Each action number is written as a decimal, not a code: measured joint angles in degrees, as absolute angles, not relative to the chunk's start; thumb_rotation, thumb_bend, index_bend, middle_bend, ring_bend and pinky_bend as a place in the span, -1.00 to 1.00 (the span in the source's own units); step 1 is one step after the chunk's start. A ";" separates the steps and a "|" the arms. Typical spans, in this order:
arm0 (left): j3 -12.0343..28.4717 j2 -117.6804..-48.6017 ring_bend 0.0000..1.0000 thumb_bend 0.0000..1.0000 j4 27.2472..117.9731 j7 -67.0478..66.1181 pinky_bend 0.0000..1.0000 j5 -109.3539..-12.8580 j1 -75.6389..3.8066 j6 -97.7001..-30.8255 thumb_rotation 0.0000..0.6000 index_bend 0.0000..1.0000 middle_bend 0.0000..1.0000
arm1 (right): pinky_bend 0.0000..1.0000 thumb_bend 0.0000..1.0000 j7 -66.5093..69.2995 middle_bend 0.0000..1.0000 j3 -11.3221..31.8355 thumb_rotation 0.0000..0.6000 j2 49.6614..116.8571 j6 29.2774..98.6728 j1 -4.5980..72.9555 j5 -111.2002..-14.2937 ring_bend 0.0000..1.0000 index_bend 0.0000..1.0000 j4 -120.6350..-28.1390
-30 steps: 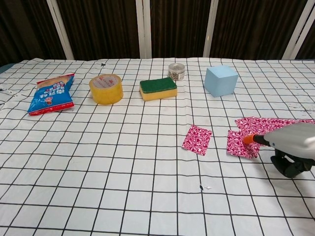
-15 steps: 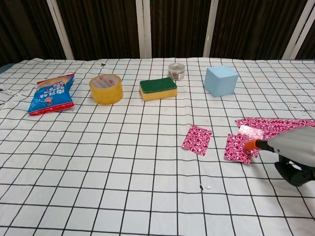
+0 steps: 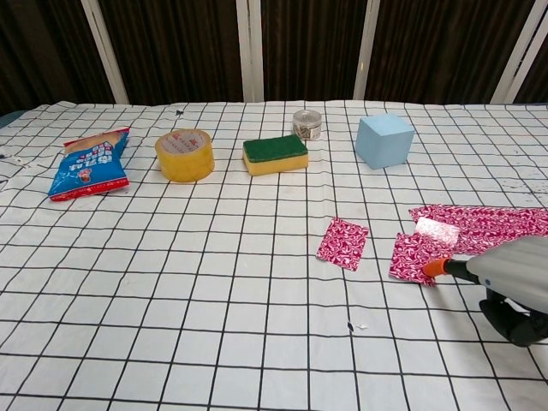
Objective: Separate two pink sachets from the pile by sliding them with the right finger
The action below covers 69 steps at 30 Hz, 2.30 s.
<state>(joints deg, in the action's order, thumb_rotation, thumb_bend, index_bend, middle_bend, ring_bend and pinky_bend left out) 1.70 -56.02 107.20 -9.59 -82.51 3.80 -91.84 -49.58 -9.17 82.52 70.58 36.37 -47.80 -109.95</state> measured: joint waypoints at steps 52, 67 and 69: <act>1.87 -55.95 -1.00 -0.48 107.44 -9.98 -0.85 -81.84 3.56 -91.42 1.00 -0.66 -0.96 | 0.29 0.56 -53.56 0.69 -13.15 1.00 83.55 71.10 33.95 -51.79 0.63 -0.77 -114.20; 1.88 -55.90 -1.00 -0.48 107.44 -9.85 -0.85 -81.77 3.59 -91.45 1.00 -0.66 -0.96 | 0.10 0.56 -50.64 0.65 -11.79 1.00 81.82 73.35 32.34 -57.15 0.57 -0.86 -115.93; 1.89 -55.88 -1.00 -0.48 107.42 -9.71 -0.85 -81.81 3.61 -91.49 1.00 -0.66 -0.96 | -0.08 0.56 -48.68 0.48 -10.64 1.00 81.40 73.88 32.15 -58.15 0.44 -0.93 -115.81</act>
<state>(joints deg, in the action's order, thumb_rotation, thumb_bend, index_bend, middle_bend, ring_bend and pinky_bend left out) 1.89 -55.88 107.42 -9.71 -81.81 3.61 -91.49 -48.68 -10.64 81.40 73.88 32.15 -58.15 -115.81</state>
